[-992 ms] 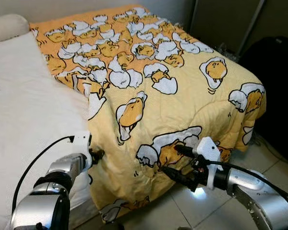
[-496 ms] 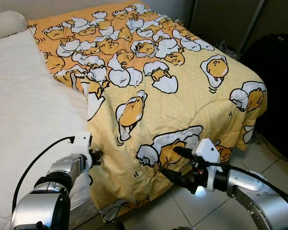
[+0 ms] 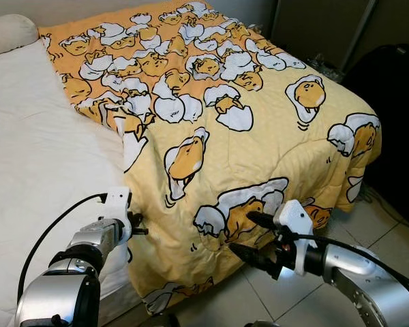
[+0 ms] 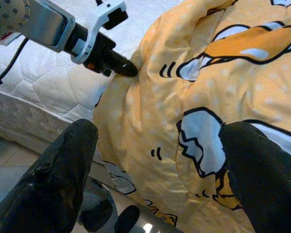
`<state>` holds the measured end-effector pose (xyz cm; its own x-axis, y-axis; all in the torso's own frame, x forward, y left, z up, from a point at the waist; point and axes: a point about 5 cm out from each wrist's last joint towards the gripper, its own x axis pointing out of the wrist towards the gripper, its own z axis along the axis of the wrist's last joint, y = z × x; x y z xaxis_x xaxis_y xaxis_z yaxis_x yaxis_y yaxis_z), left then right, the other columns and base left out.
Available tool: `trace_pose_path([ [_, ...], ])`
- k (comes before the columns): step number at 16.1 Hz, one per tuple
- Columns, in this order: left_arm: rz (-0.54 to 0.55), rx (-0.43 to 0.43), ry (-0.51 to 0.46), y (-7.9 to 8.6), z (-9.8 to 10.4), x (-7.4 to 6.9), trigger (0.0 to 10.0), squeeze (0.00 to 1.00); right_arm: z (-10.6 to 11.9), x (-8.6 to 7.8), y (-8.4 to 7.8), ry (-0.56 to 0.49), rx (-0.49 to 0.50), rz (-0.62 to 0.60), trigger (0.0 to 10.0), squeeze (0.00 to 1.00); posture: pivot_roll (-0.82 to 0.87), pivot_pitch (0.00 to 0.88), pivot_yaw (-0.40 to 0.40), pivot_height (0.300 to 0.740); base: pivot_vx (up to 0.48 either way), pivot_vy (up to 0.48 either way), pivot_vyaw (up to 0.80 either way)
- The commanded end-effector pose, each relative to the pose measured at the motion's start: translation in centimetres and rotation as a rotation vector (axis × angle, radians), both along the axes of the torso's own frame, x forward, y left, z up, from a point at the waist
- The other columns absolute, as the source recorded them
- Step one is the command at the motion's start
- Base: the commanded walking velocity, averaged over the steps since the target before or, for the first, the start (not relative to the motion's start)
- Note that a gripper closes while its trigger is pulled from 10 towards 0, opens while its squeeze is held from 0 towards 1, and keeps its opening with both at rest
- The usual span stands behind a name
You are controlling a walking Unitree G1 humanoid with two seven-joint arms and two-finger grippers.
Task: Clean up the room
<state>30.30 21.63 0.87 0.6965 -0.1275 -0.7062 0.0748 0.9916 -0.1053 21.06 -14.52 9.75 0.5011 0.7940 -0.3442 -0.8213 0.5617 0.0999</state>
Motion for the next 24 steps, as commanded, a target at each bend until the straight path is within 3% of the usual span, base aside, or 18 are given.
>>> trace_pose_path([
  [1,0.003,-0.001,-0.033,0.3,0.7,0.5,0.0,0.0,0.7,0.0,-0.2,-0.034,0.005,-0.008,10.0,0.0,-0.26,0.078,0.085,0.74,0.0,0.0,0.0],
  [5,-0.043,-0.016,-0.107,2.0,1.6,0.0,0.0,0.0,0.9,-0.4,0.0,-0.037,0.017,-0.008,10.0,0.0,-0.23,0.066,0.095,0.74,0.0,0.0,0.0],
  [7,-0.089,-0.019,-0.126,2.1,2.1,-1.5,0.0,0.0,1.0,-0.6,0.2,-0.038,0.021,-0.006,10.0,0.0,-0.22,0.062,0.095,0.74,0.0,0.0,0.0],
  [9,-0.136,0.002,-0.134,2.1,3.3,-4.3,0.0,0.0,1.3,-0.7,0.3,-0.037,0.025,-0.004,10.0,0.0,-0.2,0.06,0.093,0.74,0.0,0.0,0.0],
  [10,-0.142,0.012,-0.131,2.2,3.6,-5.0,0.0,0.0,1.3,-0.7,0.3,-0.036,0.025,-0.004,10.0,0.0,-0.2,0.06,0.093,0.74,0.0,0.0,0.0],
  [12,-0.164,0.062,-0.081,2.4,4.0,-8.6,0.0,0.0,1.3,-0.9,0.2,-0.031,0.027,-0.006,10.0,0.0,-0.18,0.051,0.089,0.74,0.0,0.0,0.0],
  [14,-0.158,0.073,-0.04,2.0,4.2,-10.5,0.0,0.0,1.1,-0.9,0.1,-0.026,0.025,-0.011,10.0,0.0,-0.17,0.047,0.083,0.74,0.0,0.0,0.0],
  [17,-0.204,0.156,0.043,1.7,2.6,-12.4,0.0,0.0,0.2,-0.8,-0.2,-0.014,0.015,-0.012,10.0,0.0,-0.17,0.045,0.074,0.74,0.0,0.0,0.0],
  [20,-0.228,0.174,0.08,1.1,2.2,-12.9,0.0,0.0,-0.2,-0.6,-0.2,-0.01,0.01,-0.014,10.0,0.0,-0.17,0.043,0.068,0.74,0.0,0.0,0.0],
  [21,-0.229,0.187,0.098,1.0,1.9,-13.0,0.9,0.0,-0.3,-0.5,-0.1,-0.011,0.009,-0.015,10.0,0.0,-0.17,0.043,0.067,0.74,0.0,0.0,0.0],
  [22,-0.218,0.212,0.13,1.1,1.6,-13.1,10.0,0.0,-0.2,-0.4,-0.1,-0.014,0.009,-0.013,10.0,0.0,-0.17,0.043,0.067,0.74,0.0,0.0,0.0],
  [23,-0.221,0.195,0.114,1.0,1.7,-13.0,10.0,0.0,-0.1,-0.3,0.0,-0.019,0.01,-0.012,10.0,0.0,-0.18,0.036,0.07,0.74,0.0,0.0,0.0],
  [24,-0.224,0.182,0.106,0.8,1.8,-12.9,10.0,1.0,0.2,-0.2,0.2,-0.029,0.013,-0.013,10.0,0.0,-0.18,0.026,0.072,0.74,0.0,0.0,0.0],
])
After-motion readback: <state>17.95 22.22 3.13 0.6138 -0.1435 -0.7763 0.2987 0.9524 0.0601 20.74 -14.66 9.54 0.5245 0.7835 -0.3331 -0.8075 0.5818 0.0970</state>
